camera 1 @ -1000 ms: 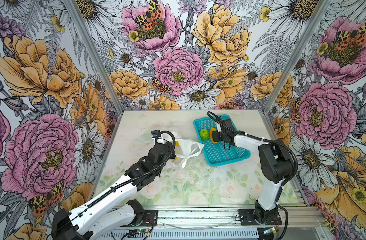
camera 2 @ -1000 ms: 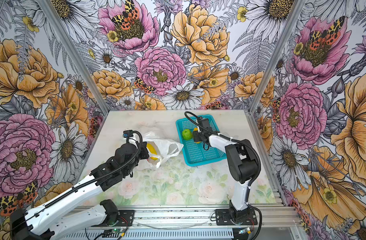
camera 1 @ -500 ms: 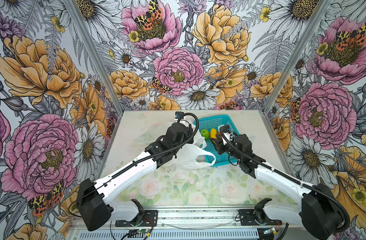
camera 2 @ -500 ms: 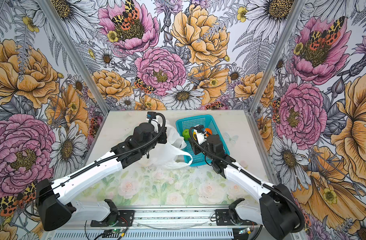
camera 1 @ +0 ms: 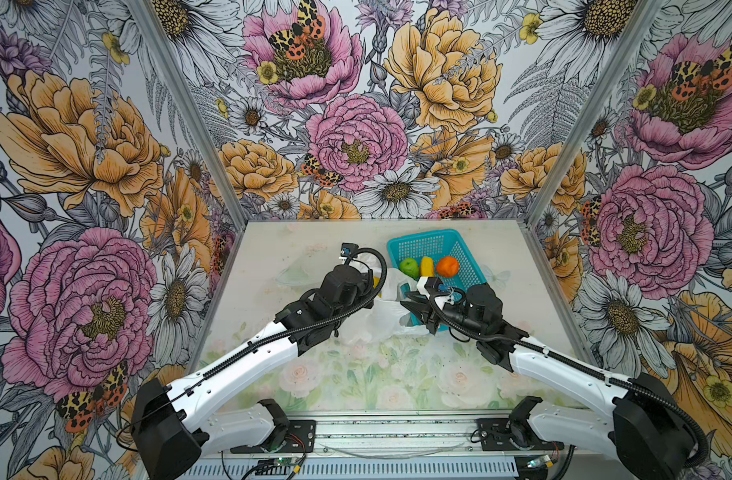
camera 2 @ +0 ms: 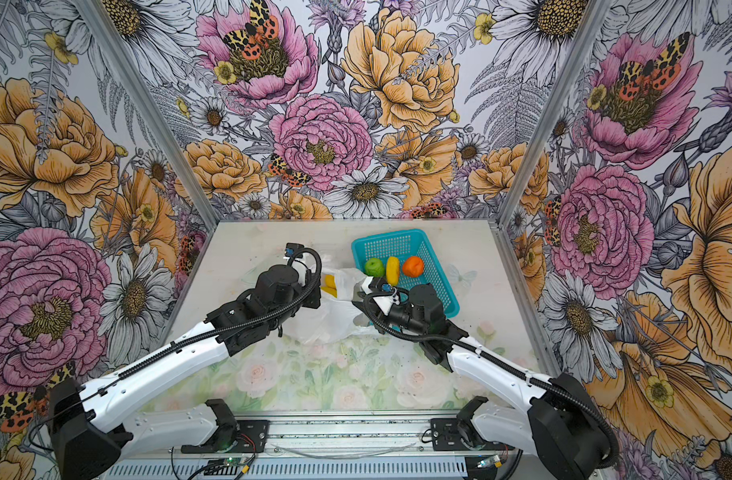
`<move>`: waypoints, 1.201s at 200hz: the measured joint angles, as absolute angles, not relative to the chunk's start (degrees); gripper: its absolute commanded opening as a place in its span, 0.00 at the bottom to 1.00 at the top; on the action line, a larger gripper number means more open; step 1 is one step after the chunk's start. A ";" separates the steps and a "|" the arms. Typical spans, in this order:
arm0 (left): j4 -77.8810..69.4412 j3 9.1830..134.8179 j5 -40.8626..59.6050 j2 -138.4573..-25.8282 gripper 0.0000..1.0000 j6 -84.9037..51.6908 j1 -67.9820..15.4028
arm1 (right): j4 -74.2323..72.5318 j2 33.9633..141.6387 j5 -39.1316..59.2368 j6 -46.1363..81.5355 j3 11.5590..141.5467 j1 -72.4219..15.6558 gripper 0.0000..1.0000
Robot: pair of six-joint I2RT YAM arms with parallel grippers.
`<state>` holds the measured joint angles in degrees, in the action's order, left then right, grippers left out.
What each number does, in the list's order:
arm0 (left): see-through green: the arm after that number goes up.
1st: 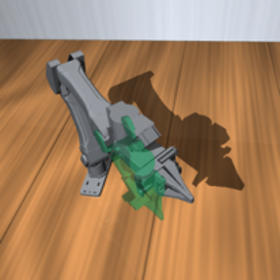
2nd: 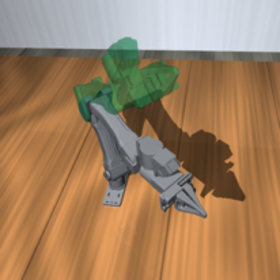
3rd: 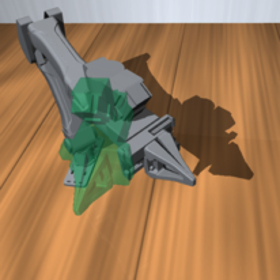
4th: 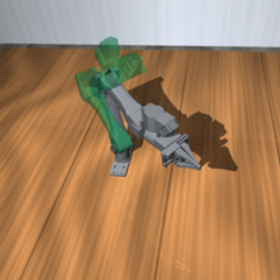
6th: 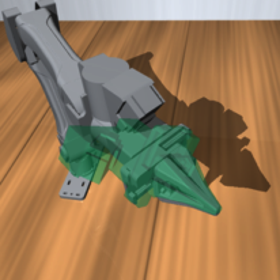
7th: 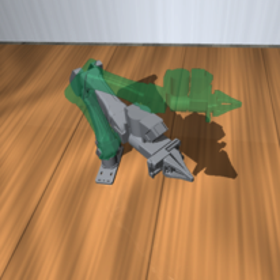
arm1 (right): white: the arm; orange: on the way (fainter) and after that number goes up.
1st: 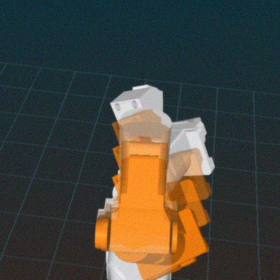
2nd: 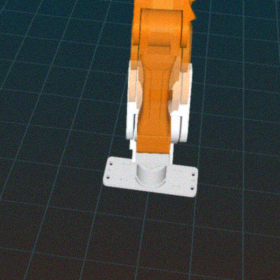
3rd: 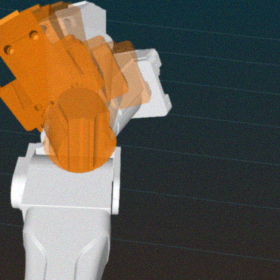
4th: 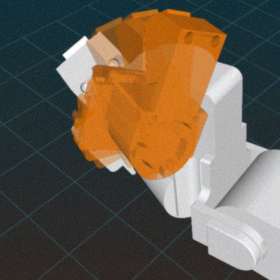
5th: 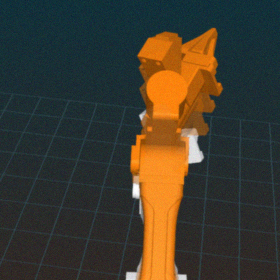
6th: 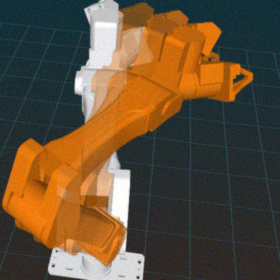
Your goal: Untie the knot of the plastic bag and take out the fruit
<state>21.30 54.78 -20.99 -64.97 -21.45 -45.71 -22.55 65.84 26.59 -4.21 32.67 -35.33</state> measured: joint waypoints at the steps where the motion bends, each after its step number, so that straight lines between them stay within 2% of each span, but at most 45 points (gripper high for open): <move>1: 21.34 54.50 -20.99 -64.79 0.00 -21.58 -45.65 | -22.55 65.84 26.59 -4.21 32.67 -35.33 0.26; 46: 22.50 50.48 -18.72 -59.96 0.00 -23.11 -38.48 | -23.55 65.82 26.63 -4.19 32.67 -35.33 0.26; 62: 22.68 51.13 -16.99 -59.64 0.00 -22.96 -36.45 | -23.66 66.61 26.61 -4.25 32.80 -35.33 0.22; 104: 23.68 58.94 -12.34 -63.24 0.00 -20.88 -35.64 | -21.67 72.27 22.04 -5.10 35.11 -35.33 0.11; 143: 24.99 67.09 -10.41 -67.31 0.00 -18.63 -34.39 | -22.02 74.02 16.03 -3.20 36.82 -35.05 0.12; 159: 25.21 69.01 -9.80 -68.88 0.00 -17.91 -34.30 | -22.63 74.00 14.96 -2.31 36.84 -34.79 0.18; 179: 25.76 69.06 -9.67 -69.65 0.00 -17.52 -34.30 | -23.66 73.58 14.50 -1.54 36.47 -34.28 0.39; 195: 25.76 68.38 -9.78 -69.87 0.00 -17.52 -34.09 | -25.08 71.79 14.63 -0.89 34.83 -33.58 0.41; 240: 26.37 66.83 -9.61 -70.37 0.00 -17.45 -32.21 | -28.16 68.05 14.57 1.96 31.46 -27.73 0.20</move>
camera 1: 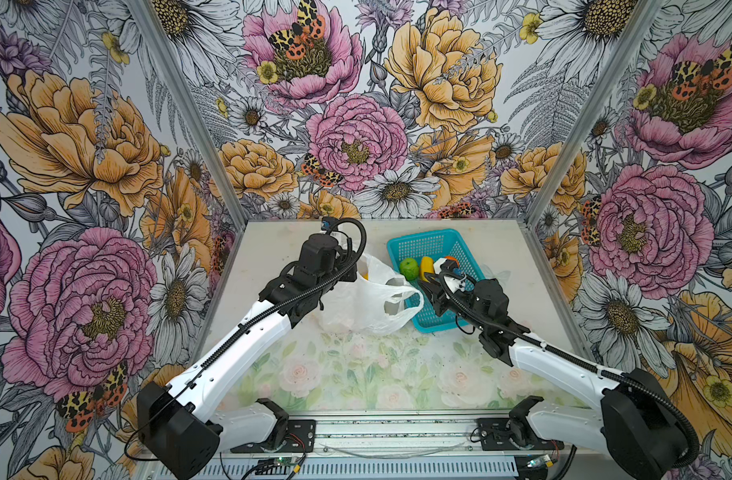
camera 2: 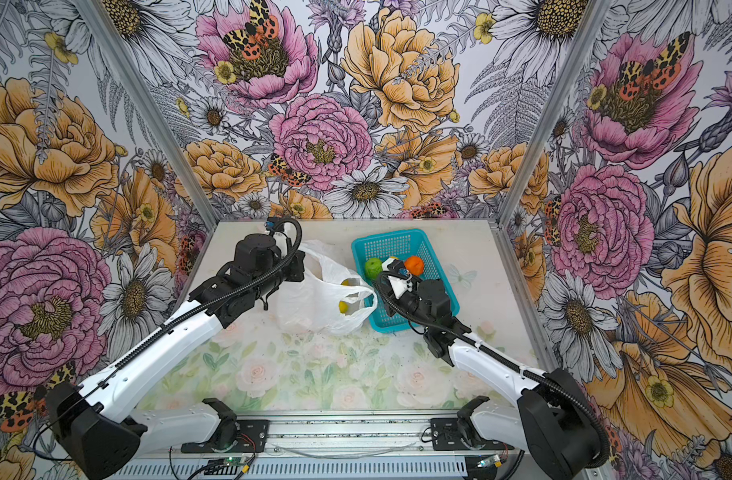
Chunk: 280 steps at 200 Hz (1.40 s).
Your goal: Untie the knot of the plastic bag and take out the fruit
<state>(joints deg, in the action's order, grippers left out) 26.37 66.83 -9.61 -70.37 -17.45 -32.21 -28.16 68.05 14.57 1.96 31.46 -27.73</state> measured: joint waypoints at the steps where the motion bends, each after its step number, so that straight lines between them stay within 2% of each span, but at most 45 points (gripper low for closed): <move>1: 26.37 66.83 -9.56 -70.37 0.00 -17.45 -32.18 | -28.16 68.07 14.55 2.02 31.42 -27.57 0.20; 39: 26.35 66.83 -8.82 -71.07 0.00 -17.39 -32.08 | -28.93 70.81 18.33 1.45 31.35 -26.30 0.18; 63: 26.35 66.83 -8.23 -71.11 0.00 -17.39 -32.05 | -27.53 72.93 23.88 0.16 31.68 -27.29 0.23; 99: 26.33 67.07 -6.90 -71.55 0.00 -17.47 -32.08 | -17.96 77.54 29.54 -5.50 37.95 -37.47 0.27; 120: 26.30 67.09 -6.28 -71.90 0.00 -17.56 -32.08 | -17.37 81.95 31.33 -6.68 42.48 -43.31 0.31; 158: 25.21 67.37 -5.45 -71.83 0.00 -17.61 -32.12 | -19.86 92.44 28.62 -5.41 48.53 -49.65 0.28; 190: 26.11 71.09 -5.17 -71.79 0.00 -17.76 -32.53 | -21.85 94.76 21.74 -5.67 48.45 -54.33 0.27; 225: 25.71 72.49 -8.45 -69.23 0.00 -17.67 -35.16 | -24.03 94.74 20.58 -6.15 49.63 -50.57 0.25; 265: 26.11 72.44 -9.17 -67.22 0.00 -16.29 -36.75 | -25.32 92.03 20.62 -6.96 49.47 -44.21 0.29; 280: 26.30 72.44 -9.15 -66.65 0.00 -15.27 -36.80 | -26.37 90.59 20.62 -6.96 47.79 -42.59 0.27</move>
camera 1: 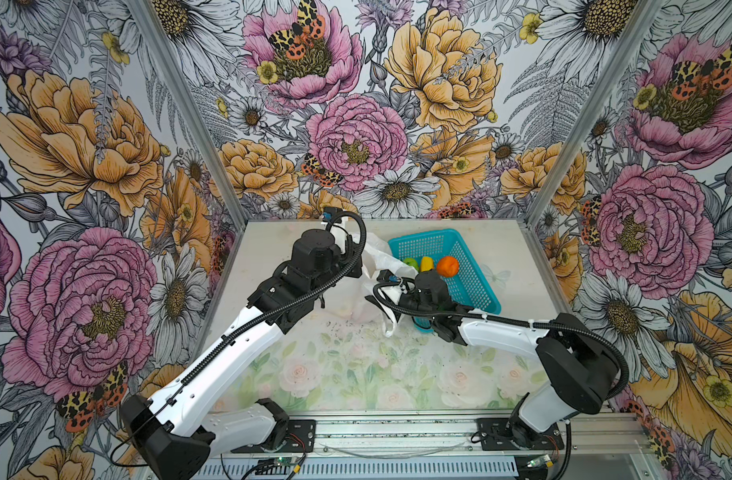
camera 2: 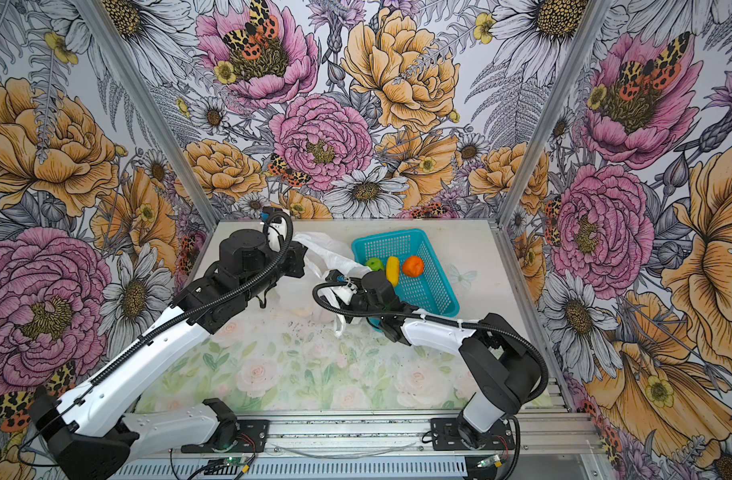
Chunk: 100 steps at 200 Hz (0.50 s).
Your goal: Untie the knot of the plastic bag and take out the fruit
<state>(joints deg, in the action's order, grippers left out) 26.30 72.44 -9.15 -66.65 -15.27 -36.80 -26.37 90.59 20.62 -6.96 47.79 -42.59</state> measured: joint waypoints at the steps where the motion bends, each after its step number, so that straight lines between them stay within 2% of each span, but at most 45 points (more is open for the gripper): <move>1: 26.33 72.44 -9.15 -66.59 0.00 -15.14 -36.80 | -26.41 90.52 20.62 -6.96 47.72 -42.57 0.26; 11: 26.81 72.44 -9.19 -66.39 0.00 -14.46 -36.80 | -27.44 90.35 20.67 -6.79 46.65 -42.35 0.22; 53: 27.27 70.59 -12.05 -66.65 0.00 -13.02 -36.80 | -38.57 92.20 18.35 -2.83 37.15 -42.72 0.27; 71: 27.24 69.49 -12.91 -66.85 0.00 -13.04 -36.80 | -41.39 94.76 16.62 -1.48 35.42 -42.94 0.23; 87: 27.20 68.42 -13.34 -66.76 0.00 -13.02 -36.80 | -44.62 96.66 14.66 -0.01 35.40 -43.24 0.31; 100: 27.24 68.12 -13.91 -67.07 0.00 -13.04 -36.69 | -47.90 97.27 13.54 1.28 34.85 -43.33 0.34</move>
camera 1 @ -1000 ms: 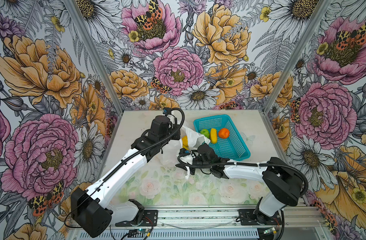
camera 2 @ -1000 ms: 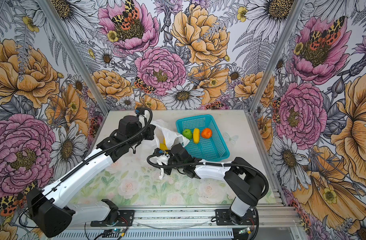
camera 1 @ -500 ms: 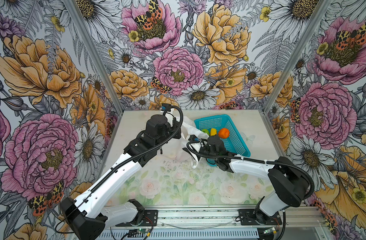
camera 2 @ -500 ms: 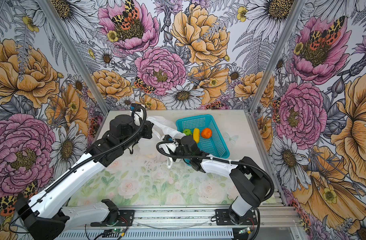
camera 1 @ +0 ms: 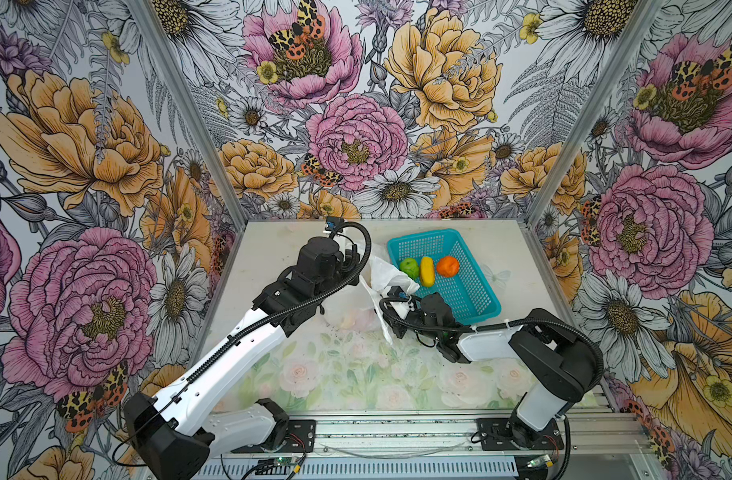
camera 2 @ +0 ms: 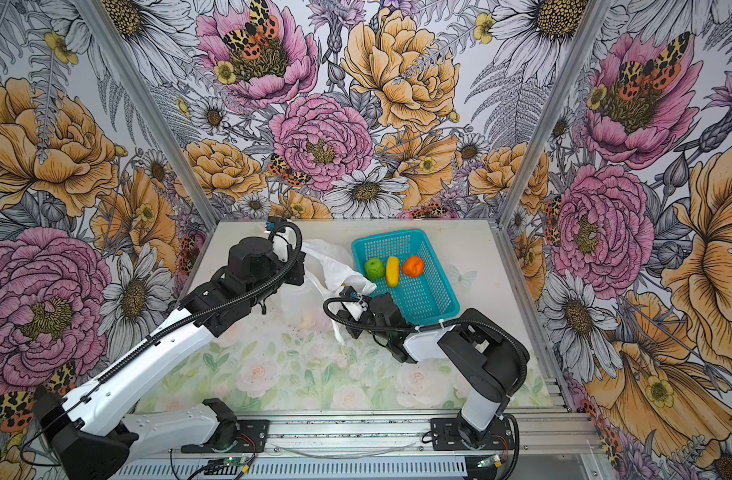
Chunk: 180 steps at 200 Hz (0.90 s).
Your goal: Untie the knot of the plastic bag and take out the fruit
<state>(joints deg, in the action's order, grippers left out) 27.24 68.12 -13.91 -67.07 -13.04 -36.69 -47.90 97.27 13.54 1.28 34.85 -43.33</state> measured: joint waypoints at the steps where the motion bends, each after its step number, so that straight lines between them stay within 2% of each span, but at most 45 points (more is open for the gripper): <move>1: 27.24 68.12 -13.93 -67.09 0.00 -13.04 -36.69 | -48.18 97.27 13.47 1.28 34.70 -43.35 0.34; 48: 27.18 67.99 -14.13 -69.49 0.00 -13.06 -36.60 | -51.44 99.26 13.54 3.38 35.57 -47.07 0.40; 73: 27.20 67.81 -14.11 -69.43 0.00 -13.10 -36.64 | -50.17 105.10 15.33 4.03 41.45 -49.95 0.25; 91: 27.20 67.81 -14.13 -69.45 0.00 -13.13 -36.49 | -48.90 106.15 17.08 4.71 42.68 -51.92 0.19; 124: 27.18 67.77 -14.46 -70.48 0.00 -13.52 -35.07 | -45.19 106.24 18.59 3.90 46.30 -56.80 0.11; 146: 27.22 67.02 -14.85 -70.94 0.00 -13.52 -34.68 | -42.28 106.89 19.14 3.42 50.50 -60.03 0.09; 157: 27.24 66.78 -15.05 -70.94 0.00 -13.50 -34.68 | -41.04 107.00 19.16 3.14 51.72 -61.25 0.14; 180: 27.20 66.78 -15.05 -70.67 0.00 -13.50 -34.35 | -38.70 106.96 17.39 1.72 52.07 -63.02 0.36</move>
